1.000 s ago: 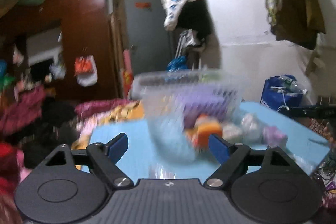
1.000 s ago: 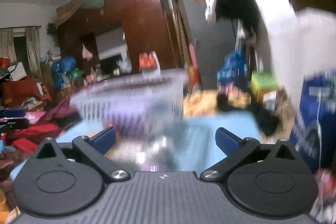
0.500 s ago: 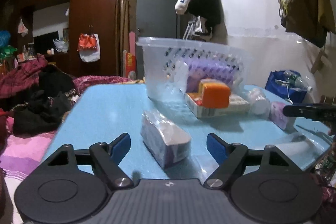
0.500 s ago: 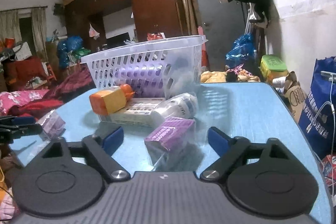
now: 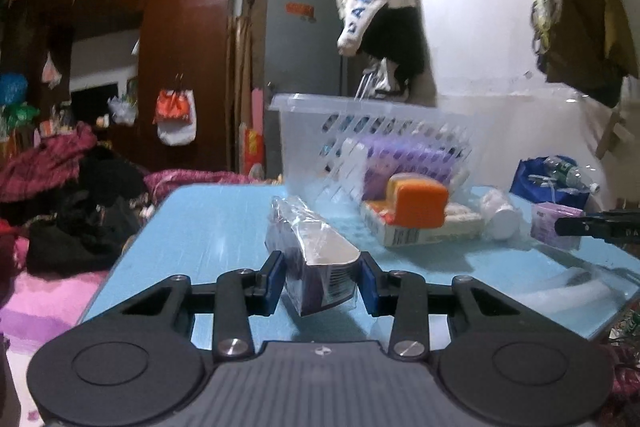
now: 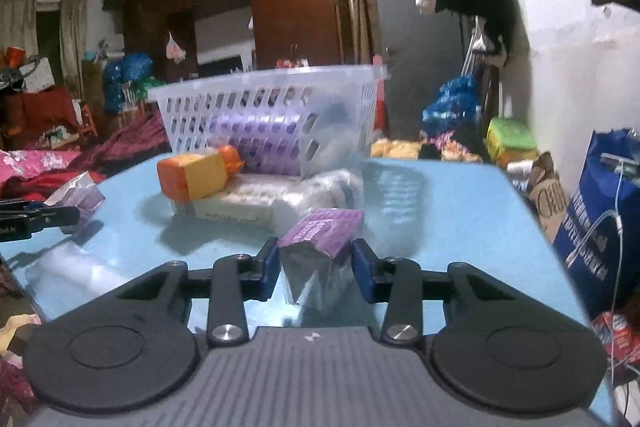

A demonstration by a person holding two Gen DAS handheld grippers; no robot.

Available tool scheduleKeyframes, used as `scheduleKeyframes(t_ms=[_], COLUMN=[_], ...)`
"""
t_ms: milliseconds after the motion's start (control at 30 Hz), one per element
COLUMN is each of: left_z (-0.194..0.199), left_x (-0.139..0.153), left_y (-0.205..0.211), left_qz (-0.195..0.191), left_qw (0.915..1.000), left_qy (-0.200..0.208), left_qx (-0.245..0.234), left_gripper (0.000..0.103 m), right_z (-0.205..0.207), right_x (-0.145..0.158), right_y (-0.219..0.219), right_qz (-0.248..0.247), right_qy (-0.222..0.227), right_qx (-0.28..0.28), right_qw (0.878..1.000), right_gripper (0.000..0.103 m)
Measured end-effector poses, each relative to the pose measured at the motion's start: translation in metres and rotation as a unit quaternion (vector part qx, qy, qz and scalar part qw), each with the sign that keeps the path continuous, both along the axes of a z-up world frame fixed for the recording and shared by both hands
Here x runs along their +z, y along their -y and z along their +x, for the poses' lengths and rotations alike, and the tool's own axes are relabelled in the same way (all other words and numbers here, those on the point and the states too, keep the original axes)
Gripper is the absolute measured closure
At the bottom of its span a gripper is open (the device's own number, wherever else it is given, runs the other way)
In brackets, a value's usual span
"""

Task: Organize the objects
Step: 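Close both grippers on the small purple box in plastic wrap, then lift the purple box with both grippers into the basket and open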

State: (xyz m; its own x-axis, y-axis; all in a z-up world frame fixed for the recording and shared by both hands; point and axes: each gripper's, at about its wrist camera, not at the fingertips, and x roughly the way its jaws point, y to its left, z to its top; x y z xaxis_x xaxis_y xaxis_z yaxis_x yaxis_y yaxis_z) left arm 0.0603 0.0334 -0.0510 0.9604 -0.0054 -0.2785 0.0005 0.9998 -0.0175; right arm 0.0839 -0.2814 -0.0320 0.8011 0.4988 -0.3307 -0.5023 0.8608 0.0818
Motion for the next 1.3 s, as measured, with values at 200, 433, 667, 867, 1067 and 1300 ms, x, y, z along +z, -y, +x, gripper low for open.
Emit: scheduleKeyframes(t_ms=[200,433,667,867,1067,1300], left_z=[-0.008,-0.002,0.089,0.213,0.264,0.276], left_x=[0.005,0.031,0.124,0.141,0.120,0.111], left_y=[0.009,0.012,0.025,0.033,0.029,0.024], left_qz=[0.013,0.007,0.008,-0.029,-0.047,-0.056], left_qw=[0.9994,0.9977,0.9952,0.9946,0.9908,0.9905], left_qy=[0.022,0.050,0.047,-0.065,-0.118,-0.124], left_qx=[-0.024,-0.045,-0.086,-0.075,-0.048,-0.017], left_gripper=[0.060,0.060,0.061,0.061,0.061,0.061], right_z=[-0.008,-0.010,0.021,0.113,0.171,0.183], right_x=[0.013,0.029,0.103,0.138,0.124,0.108], right_y=[0.016,0.026,-0.023,-0.098,-0.131,-0.133], right_qz=[0.017,0.060,0.040,-0.020,-0.044,-0.048], right_qy=[0.033,0.058,0.128,0.058,-0.014,-0.031], right_qx=[0.002,0.051,0.105,0.073,0.053,0.048], right_qw=[0.999,0.995,0.985,0.995,0.998,0.997], right_gripper=[0.061,0.062,0.062,0.062,0.062,0.062])
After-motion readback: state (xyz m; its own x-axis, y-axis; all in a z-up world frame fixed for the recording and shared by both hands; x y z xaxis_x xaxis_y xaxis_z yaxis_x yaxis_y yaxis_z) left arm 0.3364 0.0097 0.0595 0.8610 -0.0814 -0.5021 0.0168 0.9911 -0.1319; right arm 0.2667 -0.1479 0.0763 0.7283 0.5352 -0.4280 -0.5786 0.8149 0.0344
